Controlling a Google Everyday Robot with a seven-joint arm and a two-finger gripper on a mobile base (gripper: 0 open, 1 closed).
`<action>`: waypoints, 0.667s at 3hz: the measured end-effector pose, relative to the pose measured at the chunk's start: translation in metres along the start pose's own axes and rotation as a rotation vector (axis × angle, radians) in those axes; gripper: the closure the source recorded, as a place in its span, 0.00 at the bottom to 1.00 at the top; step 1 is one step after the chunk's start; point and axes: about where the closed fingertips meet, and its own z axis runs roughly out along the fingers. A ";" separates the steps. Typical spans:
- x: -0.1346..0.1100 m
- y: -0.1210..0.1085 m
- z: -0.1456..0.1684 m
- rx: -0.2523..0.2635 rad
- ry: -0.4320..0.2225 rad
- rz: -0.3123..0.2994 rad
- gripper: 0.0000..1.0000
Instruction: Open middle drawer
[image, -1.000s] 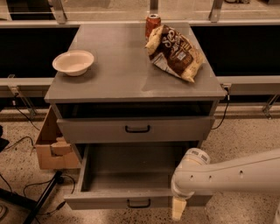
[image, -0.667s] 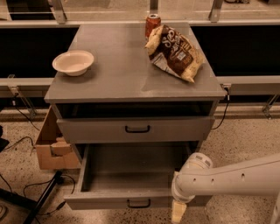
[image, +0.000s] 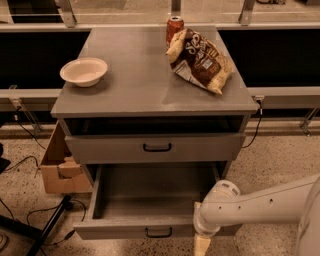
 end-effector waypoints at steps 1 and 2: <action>0.003 0.013 0.002 -0.012 0.015 0.018 0.18; 0.005 0.063 -0.013 -0.028 0.058 0.065 0.49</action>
Offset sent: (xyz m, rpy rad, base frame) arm -0.1250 0.0131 0.0138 -0.0824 0.0775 -0.1399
